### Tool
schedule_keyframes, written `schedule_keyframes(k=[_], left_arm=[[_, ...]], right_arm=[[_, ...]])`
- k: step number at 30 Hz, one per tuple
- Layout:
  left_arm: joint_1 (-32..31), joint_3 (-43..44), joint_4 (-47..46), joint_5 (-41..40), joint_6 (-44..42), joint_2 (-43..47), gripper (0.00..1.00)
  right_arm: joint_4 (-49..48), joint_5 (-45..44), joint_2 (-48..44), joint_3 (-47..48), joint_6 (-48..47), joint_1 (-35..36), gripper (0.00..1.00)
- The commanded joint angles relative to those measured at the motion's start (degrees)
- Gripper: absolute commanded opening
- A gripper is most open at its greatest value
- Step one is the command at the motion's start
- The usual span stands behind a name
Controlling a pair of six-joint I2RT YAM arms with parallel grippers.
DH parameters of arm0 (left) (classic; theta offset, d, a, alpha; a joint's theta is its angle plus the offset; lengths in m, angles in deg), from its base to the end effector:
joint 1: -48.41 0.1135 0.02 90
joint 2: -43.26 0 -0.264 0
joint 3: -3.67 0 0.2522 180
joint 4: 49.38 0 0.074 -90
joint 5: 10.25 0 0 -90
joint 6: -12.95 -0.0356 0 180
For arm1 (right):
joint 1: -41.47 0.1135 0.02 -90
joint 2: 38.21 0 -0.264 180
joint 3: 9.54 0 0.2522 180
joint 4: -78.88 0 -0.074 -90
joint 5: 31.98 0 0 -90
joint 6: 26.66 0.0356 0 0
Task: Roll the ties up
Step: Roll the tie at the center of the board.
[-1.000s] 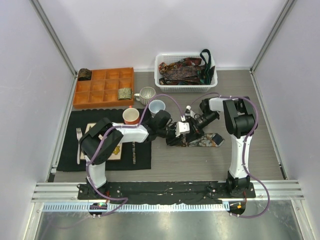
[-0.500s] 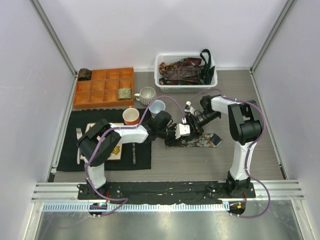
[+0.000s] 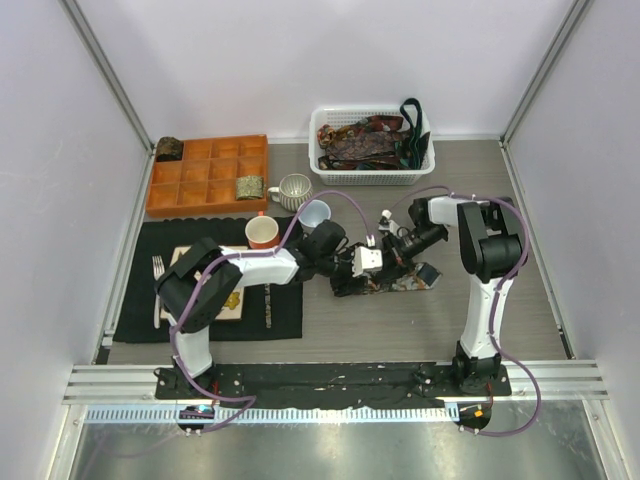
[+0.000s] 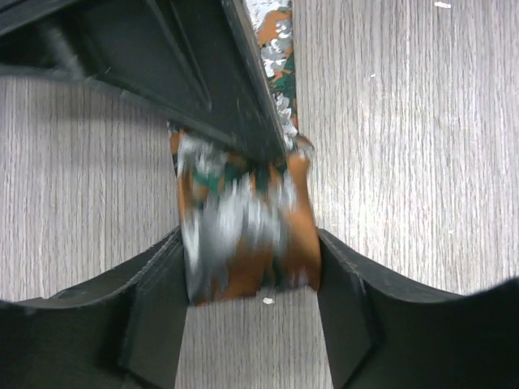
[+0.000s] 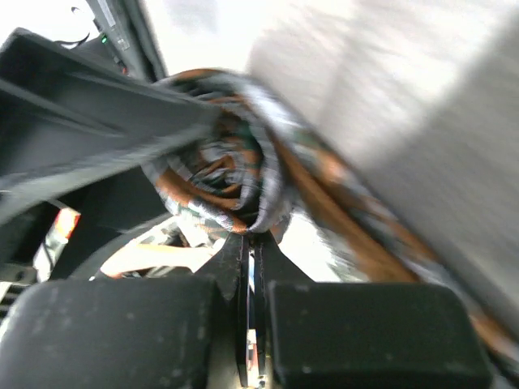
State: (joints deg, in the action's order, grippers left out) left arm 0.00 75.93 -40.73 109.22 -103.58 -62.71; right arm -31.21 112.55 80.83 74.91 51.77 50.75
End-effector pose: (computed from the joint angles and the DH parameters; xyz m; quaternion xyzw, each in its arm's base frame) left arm 0.2392 -0.2958 0.1566 0.6198 0.6397 -0.3026 0.3393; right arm 0.3230 0.0822 0.1095 0.1027 -0.8777 -0.4566 0.1031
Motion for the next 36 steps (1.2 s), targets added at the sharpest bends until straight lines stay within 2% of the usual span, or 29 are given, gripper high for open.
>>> schedule_keyframes(k=[1, 10, 13, 15, 19, 21, 22, 23, 25, 27, 30, 36], left_arm=[[0.5, 3.0, 2.6, 1.5, -0.1, -1.7, 0.65], [0.2, 7.8, -1.7, 4.9, 2.4, -5.4, 0.74], [-0.1, 8.6, -1.9, 5.4, 2.2, -6.3, 0.74], [-0.6, 8.9, -2.1, 5.4, 2.5, -7.3, 0.71], [-1.2, 9.1, -0.5, 3.8, 2.2, -8.2, 0.51], [-1.4, 9.3, 2.4, 3.2, 1.9, -7.8, 0.44], [-1.4, 9.1, 3.4, 3.0, 1.8, -7.5, 0.38], [-1.3, 8.5, 4.6, 2.2, 1.6, -7.0, 0.35], [-1.3, 7.2, 8.5, 1.6, 0.5, -5.6, 0.28], [-1.3, 5.8, 11.0, 1.4, 0.1, -4.0, 0.26], [-1.2, 3.6, 12.5, 0.8, 0.1, -3.2, 0.25], [-1.2, 3.7, 13.3, -0.1, 1.5, -4.0, 0.25]], right_arm=[[-2.3, -9.5, 3.2, -1.1, -0.5, -2.1, 0.01], [-2.8, -11.2, 5.9, 0.4, 0.9, -2.2, 0.01], [-2.7, -11.1, 6.3, 0.7, 0.9, -2.2, 0.01], [-2.6, -10.8, 6.1, 0.9, 0.9, -2.2, 0.01], [-2.6, -8.9, 5.2, 1.4, 0.8, -2.1, 0.01], [-2.5, -7.5, 4.3, 1.5, 1.0, -2.0, 0.02], [-2.4, -6.6, 2.9, 1.5, 1.0, -1.9, 0.05], [-2.3, -4.9, 2.2, 1.3, 1.1, -1.9, 0.17], [-1.6, -2.6, 0.1, 1.1, 0.6, -1.9, 0.27], [-0.7, -0.6, -3.5, 0.6, -0.4, -2.0, 0.37], [0.2, 2.7, -7.8, -0.9, -2.1, -2.0, 0.44], [-2.9, 6.3, -11.3, -5.7, 0.6, 1.9, 0.48]])
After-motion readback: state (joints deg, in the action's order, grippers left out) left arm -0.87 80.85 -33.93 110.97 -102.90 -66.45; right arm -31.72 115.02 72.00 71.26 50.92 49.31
